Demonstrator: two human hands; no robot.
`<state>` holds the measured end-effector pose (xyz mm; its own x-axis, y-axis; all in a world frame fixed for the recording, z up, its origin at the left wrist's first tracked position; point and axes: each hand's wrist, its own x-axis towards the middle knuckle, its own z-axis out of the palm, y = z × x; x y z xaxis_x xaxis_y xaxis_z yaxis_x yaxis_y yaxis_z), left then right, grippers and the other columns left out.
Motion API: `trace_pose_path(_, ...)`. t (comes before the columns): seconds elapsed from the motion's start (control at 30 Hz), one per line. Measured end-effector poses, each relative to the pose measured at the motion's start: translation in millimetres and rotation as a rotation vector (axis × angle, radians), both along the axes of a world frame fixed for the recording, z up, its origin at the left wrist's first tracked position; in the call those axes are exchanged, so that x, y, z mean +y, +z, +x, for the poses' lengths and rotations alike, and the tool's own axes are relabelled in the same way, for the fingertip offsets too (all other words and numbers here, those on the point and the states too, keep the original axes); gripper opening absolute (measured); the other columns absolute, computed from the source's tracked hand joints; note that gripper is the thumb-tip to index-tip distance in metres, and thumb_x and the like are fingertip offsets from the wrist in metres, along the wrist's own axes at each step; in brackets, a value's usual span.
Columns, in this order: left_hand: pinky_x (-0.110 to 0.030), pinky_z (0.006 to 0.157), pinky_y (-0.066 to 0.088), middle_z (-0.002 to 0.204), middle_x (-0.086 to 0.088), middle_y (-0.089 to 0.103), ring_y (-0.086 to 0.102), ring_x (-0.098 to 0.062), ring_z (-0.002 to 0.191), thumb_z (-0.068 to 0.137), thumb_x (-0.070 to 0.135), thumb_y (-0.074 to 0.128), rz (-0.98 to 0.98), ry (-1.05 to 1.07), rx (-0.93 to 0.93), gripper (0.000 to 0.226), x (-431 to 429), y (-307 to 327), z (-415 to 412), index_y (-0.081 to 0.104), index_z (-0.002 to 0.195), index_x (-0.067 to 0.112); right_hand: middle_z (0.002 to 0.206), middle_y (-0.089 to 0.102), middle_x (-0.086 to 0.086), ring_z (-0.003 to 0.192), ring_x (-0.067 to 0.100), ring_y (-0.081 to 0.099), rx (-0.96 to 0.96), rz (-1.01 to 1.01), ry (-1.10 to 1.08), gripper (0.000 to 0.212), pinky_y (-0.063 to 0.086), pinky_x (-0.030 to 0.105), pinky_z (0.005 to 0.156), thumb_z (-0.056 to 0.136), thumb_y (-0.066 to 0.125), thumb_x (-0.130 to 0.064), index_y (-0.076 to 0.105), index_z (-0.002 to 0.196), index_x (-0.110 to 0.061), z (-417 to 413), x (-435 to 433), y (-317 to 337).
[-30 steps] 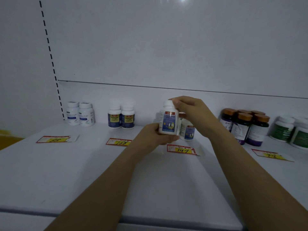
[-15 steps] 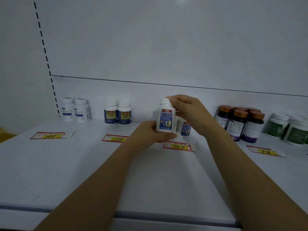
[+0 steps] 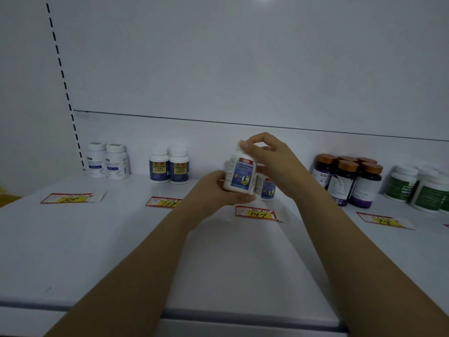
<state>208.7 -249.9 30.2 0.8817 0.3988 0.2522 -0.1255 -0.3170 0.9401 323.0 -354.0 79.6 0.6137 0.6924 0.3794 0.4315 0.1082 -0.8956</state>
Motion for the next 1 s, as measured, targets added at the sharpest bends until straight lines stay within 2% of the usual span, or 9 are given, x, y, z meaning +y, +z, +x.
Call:
trace_pose_path(0.1,-0.019,0.077,0.055,0.101,-0.001,0.073,0.069,-0.017,0.096,0.077,0.007,0.074,-0.176,-0.150,0.010,0.032,-0.9,0.5,0.1,0.064,0.106,0.017,0.089,0.069,0.001,0.078,0.014,0.068,0.139,0.077,0.102,0.012,0.055,0.025,0.070,0.090,0.062,-0.025,0.060,0.096,-0.014,1.7,-1.8,1.6)
trace_pose_path(0.2,-0.022,0.080,0.055,0.107,-0.007,0.071,0.068,-0.020,0.100,0.080,0.001,0.069,-0.284,-0.217,0.007,0.033,-0.4,0.2,-1.1,0.063,0.111,0.009,0.088,0.066,0.000,0.081,0.013,0.063,0.188,0.098,0.154,0.010,0.054,0.024,0.073,0.093,0.056,-0.020,0.062,0.097,-0.013,2.2,-2.4,2.4)
trace_pose_path(0.4,-0.014,0.077,0.049,0.106,0.006,0.069,0.065,-0.004,0.094,0.072,0.019,0.080,0.010,0.030,0.015,0.043,1.5,-1.6,-0.1,0.060,0.110,0.023,0.077,0.064,-0.001,0.064,0.009,0.066,0.042,-0.007,0.044,0.030,0.056,0.025,0.066,0.085,0.064,-0.044,0.049,0.096,-0.021,-1.8,1.2,-2.8)
trace_pose_path(0.53,-0.017,0.078,0.051,0.108,0.002,0.068,0.065,-0.007,0.096,0.075,0.017,0.077,-0.033,-0.002,0.033,0.042,2.2,-1.1,0.5,0.058,0.112,0.019,0.074,0.066,-0.002,0.068,0.015,0.065,0.087,0.040,0.036,0.025,0.054,0.030,0.069,0.087,0.065,-0.035,0.052,0.099,-0.017,1.2,-0.5,-3.0)
trace_pose_path(0.63,-0.020,0.080,0.054,0.109,-0.001,0.068,0.066,-0.014,0.100,0.077,0.010,0.074,-0.147,-0.096,0.028,0.041,-0.1,-1.2,-1.0,0.059,0.116,0.015,0.086,0.067,0.002,0.076,0.017,0.063,0.141,0.083,0.096,0.017,0.054,0.031,0.075,0.089,0.063,-0.028,0.056,0.098,-0.015,2.6,-0.5,-3.6)
trace_pose_path(0.73,-0.018,0.077,0.053,0.104,0.007,0.066,0.064,-0.008,0.096,0.075,0.015,0.077,-0.060,0.009,0.024,0.047,0.6,-0.1,-0.6,0.056,0.117,0.016,0.095,0.065,0.001,0.080,0.013,0.064,0.148,0.081,0.121,0.018,0.054,0.027,0.075,0.090,0.062,-0.032,0.057,0.100,-0.018,-0.3,1.3,-4.8)
trace_pose_path(0.83,-0.015,0.072,0.047,0.104,0.006,0.063,0.060,-0.006,0.093,0.071,0.023,0.080,0.041,0.110,0.050,0.054,-0.2,-0.4,0.1,0.052,0.117,0.017,0.098,0.064,0.004,0.087,0.015,0.065,0.031,-0.006,0.019,0.034,0.057,0.031,0.079,0.085,0.064,-0.044,0.052,0.107,-0.021,-1.2,3.9,-8.3)
trace_pose_path(0.9,-0.012,0.064,0.045,0.098,0.008,0.062,0.059,-0.003,0.087,0.071,0.022,0.080,0.071,0.117,0.064,0.052,-2.2,-0.5,-0.4,0.051,0.113,0.018,0.097,0.064,0.005,0.086,0.018,0.066,0.010,0.001,-0.037,0.036,0.058,0.033,0.080,0.084,0.066,-0.042,0.051,0.107,-0.019,-0.5,4.1,-9.8)
trace_pose_path(1.0,-0.012,0.066,0.052,0.099,0.001,0.065,0.064,-0.008,0.088,0.076,0.012,0.076,-0.087,0.007,0.050,0.045,-2.5,1.1,-0.7,0.053,0.114,0.009,0.094,0.066,0.003,0.081,0.017,0.067,0.100,0.079,-0.006,0.029,0.058,0.029,0.076,0.086,0.066,-0.034,0.053,0.103,-0.015,2.0,0.8,-8.0)
